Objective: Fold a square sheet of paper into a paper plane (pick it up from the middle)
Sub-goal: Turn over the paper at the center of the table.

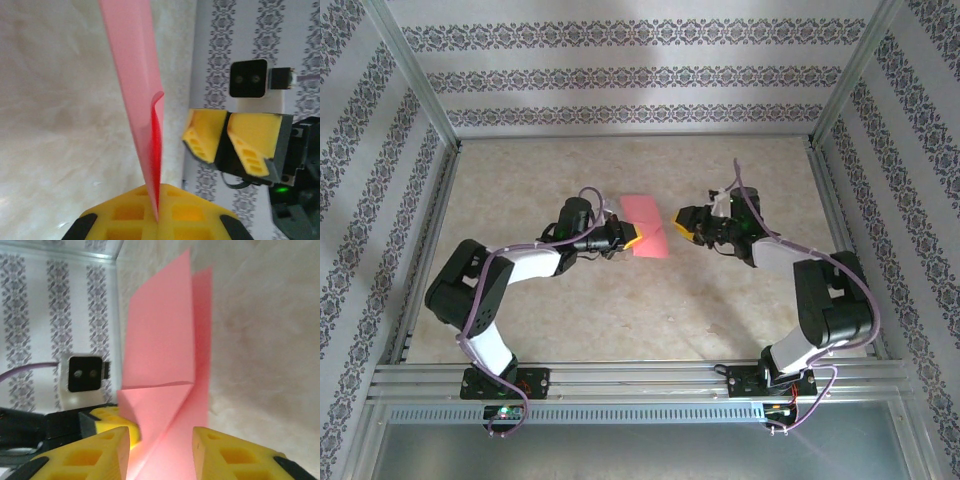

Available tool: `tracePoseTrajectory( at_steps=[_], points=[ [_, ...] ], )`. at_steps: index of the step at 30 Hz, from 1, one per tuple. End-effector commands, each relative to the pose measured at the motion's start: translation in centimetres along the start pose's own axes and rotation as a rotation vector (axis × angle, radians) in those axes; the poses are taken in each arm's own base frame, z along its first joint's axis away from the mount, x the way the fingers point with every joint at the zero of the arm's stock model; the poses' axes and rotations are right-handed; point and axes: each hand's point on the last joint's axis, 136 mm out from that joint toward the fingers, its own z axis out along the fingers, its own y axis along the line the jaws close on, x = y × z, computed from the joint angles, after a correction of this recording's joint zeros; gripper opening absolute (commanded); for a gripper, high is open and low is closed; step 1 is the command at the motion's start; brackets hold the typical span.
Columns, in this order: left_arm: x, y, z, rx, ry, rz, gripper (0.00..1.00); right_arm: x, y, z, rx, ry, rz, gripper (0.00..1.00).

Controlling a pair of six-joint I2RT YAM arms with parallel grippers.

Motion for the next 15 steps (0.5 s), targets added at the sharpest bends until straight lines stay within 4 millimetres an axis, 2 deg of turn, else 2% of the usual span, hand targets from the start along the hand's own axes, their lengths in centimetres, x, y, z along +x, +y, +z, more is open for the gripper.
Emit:
tracePoseTrajectory(
  at_steps=[1, 6, 9, 13, 15],
  points=[
    [-0.5, 0.4, -2.7, -0.231, -0.018, 0.179, 0.03, -1.1, -1.7, -2.5, 0.154, -0.101, -0.081, 0.42],
    [-1.1, 2.5, -8.0, -0.691, -0.012, 0.362, 0.02, -2.3, -1.9, -5.7, 0.317, -0.207, -0.191, 0.59],
    [-2.3, 2.1, -11.1, -0.929, -0.034, 0.485, 0.00, -2.9, -1.8, -7.1, 0.387, -0.257, -0.242, 0.69],
    [-3.8, 1.3, -14.0, -1.207, -0.054, 0.640, 0.00, -3.1, -1.6, -8.2, 0.418, -0.293, -0.277, 0.76],
    [-4.3, 1.7, -14.6, -1.333, -0.041, 0.689, 0.00, -3.1, -1.7, -8.5, 0.430, -0.311, -0.279, 0.79]
  ],
)
